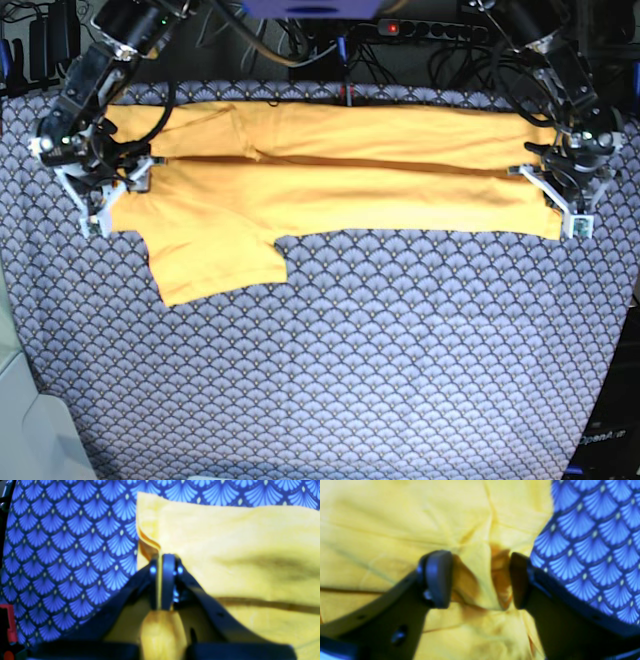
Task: Fold the T-shirt properly
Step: 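Lower the folded edge onto the shirt and hold with both grippers, then pull the folded strip taut with both grippers along its length, then open the right gripper and move it to the sleeve end of the strip, then grasp the strip end with the right gripper and tuck the sleeve under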
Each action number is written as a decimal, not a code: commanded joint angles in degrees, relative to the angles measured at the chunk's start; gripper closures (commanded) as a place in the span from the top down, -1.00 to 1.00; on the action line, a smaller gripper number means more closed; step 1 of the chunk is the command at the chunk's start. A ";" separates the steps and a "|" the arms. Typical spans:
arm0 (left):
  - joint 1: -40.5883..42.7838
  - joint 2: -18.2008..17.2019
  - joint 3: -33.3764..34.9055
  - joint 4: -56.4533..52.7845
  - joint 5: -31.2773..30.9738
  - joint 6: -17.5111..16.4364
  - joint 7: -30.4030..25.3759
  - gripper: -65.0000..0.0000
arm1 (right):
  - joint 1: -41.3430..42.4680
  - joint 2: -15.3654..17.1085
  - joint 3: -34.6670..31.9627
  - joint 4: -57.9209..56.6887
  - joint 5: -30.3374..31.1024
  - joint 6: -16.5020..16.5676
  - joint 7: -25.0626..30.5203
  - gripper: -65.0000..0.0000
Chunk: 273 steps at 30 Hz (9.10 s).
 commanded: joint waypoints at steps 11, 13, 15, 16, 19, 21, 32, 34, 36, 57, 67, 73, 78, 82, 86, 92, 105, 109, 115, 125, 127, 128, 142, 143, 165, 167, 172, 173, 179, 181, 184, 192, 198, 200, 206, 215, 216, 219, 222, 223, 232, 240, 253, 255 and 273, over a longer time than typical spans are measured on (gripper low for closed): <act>-0.76 -0.62 -0.31 0.79 -0.67 0.20 -0.90 -1.00 | 0.98 1.39 0.07 4.27 0.62 -0.27 0.71 -1.00; -0.76 -0.71 -0.31 0.88 -0.67 0.20 -0.81 -1.00 | 0.71 1.39 0.25 6.38 0.62 -0.27 0.63 -1.00; -0.76 -0.71 -0.31 1.23 -0.67 0.20 -0.64 -1.00 | -0.34 1.57 0.34 7.88 0.62 -0.27 0.36 -1.00; -0.67 -0.71 -0.31 1.32 -0.67 0.20 -0.64 -1.00 | -0.87 1.66 0.25 8.76 0.62 -0.27 0.27 -1.00; -0.50 -0.71 -0.31 1.41 -0.67 0.20 -0.64 -1.00 | -2.27 1.66 0.34 10.16 0.62 -0.27 0.45 -1.00; -0.50 -0.71 -0.31 1.41 -0.67 0.20 -0.55 -1.00 | -3.59 1.66 0.42 10.78 0.62 -0.27 0.63 -1.00; 0.38 -2.20 -0.40 2.02 -0.49 0.12 1.12 -1.00 | -9.04 1.39 0.16 11.13 3.17 -0.27 0.71 -1.00; 0.47 -2.47 -0.40 2.99 -0.67 0.12 1.21 -1.00 | -10.54 1.75 0.07 11.13 6.77 -0.27 0.71 -1.00; 0.56 -2.55 -0.40 3.87 -0.40 0.12 1.21 -1.00 | -11.59 1.83 -0.02 11.31 8.97 -0.27 0.71 -1.00; 2.93 -2.73 -0.40 3.96 -0.32 0.12 1.30 -1.00 | -17.48 1.75 -0.02 13.77 9.50 -0.27 0.80 -1.00; 3.02 -5.89 -0.49 3.16 -0.67 0.12 4.20 -1.00 | -17.48 2.62 -0.10 13.59 9.50 -0.27 0.80 -1.00; 2.84 -5.46 -0.22 3.16 -0.67 0.12 4.20 -1.00 | -17.48 2.71 -0.10 13.42 9.50 -0.27 0.71 -1.00; 2.84 -5.37 -0.13 3.16 -0.75 0.03 4.20 -0.80 | -17.48 2.89 -0.10 13.42 9.41 -0.27 0.27 -0.87; 3.02 -4.31 -0.31 3.69 -0.84 -0.94 4.11 -0.25 | -17.66 2.98 -0.10 13.42 9.41 -0.27 0.27 -0.48; 3.02 -3.70 -0.40 3.96 -0.84 -7.40 4.29 0.06 | -18.80 3.68 0.34 13.86 9.41 -0.27 0.54 -0.14; 2.76 -2.11 -3.65 3.87 -0.67 -7.40 4.46 0.06 | -19.59 6.76 1.48 13.86 9.41 -0.27 0.63 0.07; 2.58 -1.59 -4.79 2.29 -0.40 -7.40 4.20 0.06 | -11.77 13.97 5.17 13.42 9.32 -0.27 0.10 0.08; 2.67 -1.59 -4.79 2.29 -0.40 -7.40 4.46 0.06 | -9.83 13.61 4.56 13.33 9.32 -0.27 0.10 0.08; 2.76 -1.85 -4.88 2.99 -0.40 -7.40 4.73 0.06 | -0.34 14.84 -6.34 6.47 9.15 -0.27 0.01 0.08; 2.58 -1.59 -8.75 3.08 -0.40 -7.40 4.82 0.06 | 13.90 17.66 -13.29 -19.90 9.15 -0.27 0.80 0.08; 2.58 -1.59 -8.75 3.08 -0.40 -7.40 4.82 0.06 | 14.25 17.57 -13.47 -20.69 9.15 -0.27 0.80 0.08; 2.58 -1.68 -8.75 3.08 -0.40 -7.40 4.82 0.06 | 14.25 17.48 -14.26 -20.52 9.15 -0.27 0.80 0.08; 2.49 -1.50 -8.66 2.72 -0.32 -7.40 4.82 0.06 | 16.54 16.43 -15.84 -20.52 9.24 -0.27 0.63 0.08; 2.49 -1.50 -8.75 2.64 -0.32 -7.40 4.82 0.06 | 16.54 16.34 -15.93 -20.61 9.24 -0.27 0.63 0.08; 2.93 -1.50 -8.84 3.08 -0.32 -7.40 4.82 0.06 | 13.29 13.26 -17.60 -20.43 9.24 -0.27 0.71 -0.12; 2.76 -1.50 -8.84 3.08 -0.32 -7.40 4.82 0.06 | 13.37 13.26 -17.69 -20.43 9.24 -0.27 0.71 -0.36; 2.76 -1.50 -8.84 3.08 -0.32 -7.40 4.82 0.06 | 13.37 13.26 -17.69 -20.43 9.24 -0.27 0.54 -1.00; 2.76 -1.50 -8.84 3.08 -0.32 -7.40 4.82 0.06 | 13.29 13.26 -17.60 -20.34 9.24 -0.27 0.63 -1.00; 2.67 -1.50 -8.92 4.40 -0.40 -7.40 4.82 0.06 | 10.91 13.26 -17.42 -11.55 9.24 -0.27 0.10 -1.00; 2.93 -1.41 -8.92 6.07 -0.67 -7.40 4.82 0.06 | 9.42 13.17 -17.69 -6.98 9.24 -0.27 -0.25 -1.00; 3.02 -0.36 -8.92 8.61 -0.58 -7.40 4.90 0.06 | 6.69 13.09 -17.69 -0.91 9.41 -0.27 -2.45 -1.00; 3.72 0.52 -8.92 10.99 -0.32 -7.40 4.90 0.06 | -1.31 12.30 -17.33 8.93 9.41 -0.27 -3.33 -1.00; 4.43 0.17 -8.92 11.08 -0.32 -7.40 4.90 0.06 | -7.72 11.42 -17.25 13.42 9.41 -0.27 -2.89 -1.00; 5.04 0.00 -9.01 11.08 -0.32 -7.40 4.90 0.06 | -9.39 11.42 -16.89 14.38 9.41 -0.27 -2.89 -1.00; 5.04 -1.15 -9.01 10.46 -0.49 -7.40 4.82 0.06 | -11.86 10.89 -12.59 16.05 9.41 -0.27 -2.80 -1.00; 4.51 -1.68 -8.92 9.23 -0.40 -7.40 4.29 0.06 | -13.88 10.98 -11.36 15.97 9.41 -0.27 -2.71 -1.00; 4.51 -1.68 -8.92 9.23 -0.40 -7.40 4.20 0.06 | -13.97 10.89 -11.36 15.97 9.41 -0.27 -2.71 -1.00; 4.51 -1.68 -8.92 9.23 -0.40 -7.40 4.20 0.06 | -14.49 10.45 -11.44 15.79 9.41 -0.27 -2.71 -1.00; 4.69 -1.68 -8.92 9.23 -0.40 -7.40 4.20 0.06 | -14.76 9.66 -11.53 15.79 9.41 -0.27 -2.71 -1.00; 4.87 -1.68 -8.92 9.23 -0.40 -7.40 4.20 0.06 | -14.85 9.66 -11.53 15.79 9.41 -0.27 -2.71 -1.00; 4.43 -2.11 -14.29 9.14 -0.67 -7.40 4.20 0.21 | -14.76 9.66 -11.62 14.91 9.32 -0.27 -3.07 -0.85; 2.76 -2.99 -14.46 7.65 -0.67 -7.40 4.55 0.27 | -14.58 9.66 -11.44 9.37 9.32 -0.27 -2.80 -0.19; -0.41 1.67 -14.20 8.35 -0.84 -7.40 4.90 0.28 | -14.58 9.92 -11.80 4.62 9.24 -0.27 1.24 -0.09; -0.50 2.72 -14.20 8.70 -0.84 -7.40 6.22 0.27 | -14.58 9.92 -11.80 4.10 9.24 -0.27 1.24 -0.09; -6.91 2.98 -14.29 7.21 -0.75 -7.40 14.05 0.27 | -13.79 10.01 -11.80 4.10 9.24 -0.27 1.24 -0.09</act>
